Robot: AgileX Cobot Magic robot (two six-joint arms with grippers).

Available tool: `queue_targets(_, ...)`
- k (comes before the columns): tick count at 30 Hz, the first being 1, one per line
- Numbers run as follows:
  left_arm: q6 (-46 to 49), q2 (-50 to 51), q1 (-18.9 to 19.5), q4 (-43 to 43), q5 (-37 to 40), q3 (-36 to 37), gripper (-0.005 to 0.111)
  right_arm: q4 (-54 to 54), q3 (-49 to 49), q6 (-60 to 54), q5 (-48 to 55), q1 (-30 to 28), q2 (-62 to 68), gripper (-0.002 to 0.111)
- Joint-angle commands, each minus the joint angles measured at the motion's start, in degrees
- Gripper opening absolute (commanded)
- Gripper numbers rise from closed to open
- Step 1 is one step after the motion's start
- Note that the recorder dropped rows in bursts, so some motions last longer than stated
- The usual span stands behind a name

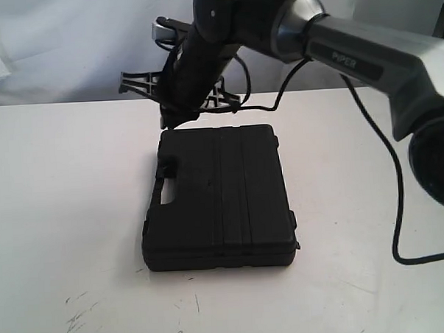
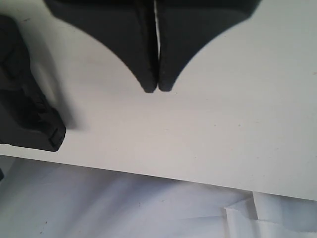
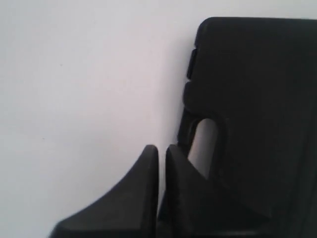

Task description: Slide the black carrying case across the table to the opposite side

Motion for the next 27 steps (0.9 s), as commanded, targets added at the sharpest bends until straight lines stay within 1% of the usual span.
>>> queue_targets(1, -0.2, -0.2, -0.3, 0.0, -0.1, 0.3, 0.000, -2.1, -0.2, -7.1, 3.7, -1.7, -1.6, 0.000)
queue_targets(8, -0.1, -0.2, -0.3, 0.0, -0.1, 0.3, 0.000, -8.9, 0.2, -10.8, 3.1, -1.4, -6.2, 0.000)
queue_targets(12, -0.1, -0.2, -0.3, 0.0, -0.1, 0.3, 0.000, -8.8, 6.9, -12.9, -3.1, -1.4, -11.3, 0.000)
queue_targets(17, -0.2, -0.2, -0.3, 0.0, -0.1, 0.3, 0.000, -8.7, 22.6, -13.4, -18.0, -1.4, -21.4, 0.000)
queue_targets(18, -0.2, -0.2, -0.3, 0.0, -0.1, 0.3, 0.000, -8.2, 30.4, -13.6, -23.9, -1.4, -26.1, 0.000)
queue_targets(19, -0.2, -0.2, -0.3, 0.0, -0.1, 0.3, 0.000, -8.0, 33.5, -13.8, -26.1, -1.2, -28.5, 0.000)
queue_targets(20, -0.2, -0.2, -0.3, 0.0, -0.1, 0.3, 0.000, -8.0, 41.1, -14.0, -31.2, -1.2, -33.5, 0.000)
queue_targets(24, -0.2, -0.2, -0.3, 0.0, -0.1, 0.3, 0.000, -8.3, 53.6, -14.0, -38.7, -1.1, -42.6, 0.000)
queue_targets(25, -0.2, -0.2, -0.3, 0.0, -0.1, 0.3, 0.000, -8.5, 58.4, -14.0, -40.0, -1.1, -47.3, 0.000)
queue_targets(27, -0.1, -0.2, -0.3, 0.0, -0.1, 0.3, 0.000, -8.5, 62.8, -14.0, -38.2, -1.1, -53.4, 0.000)
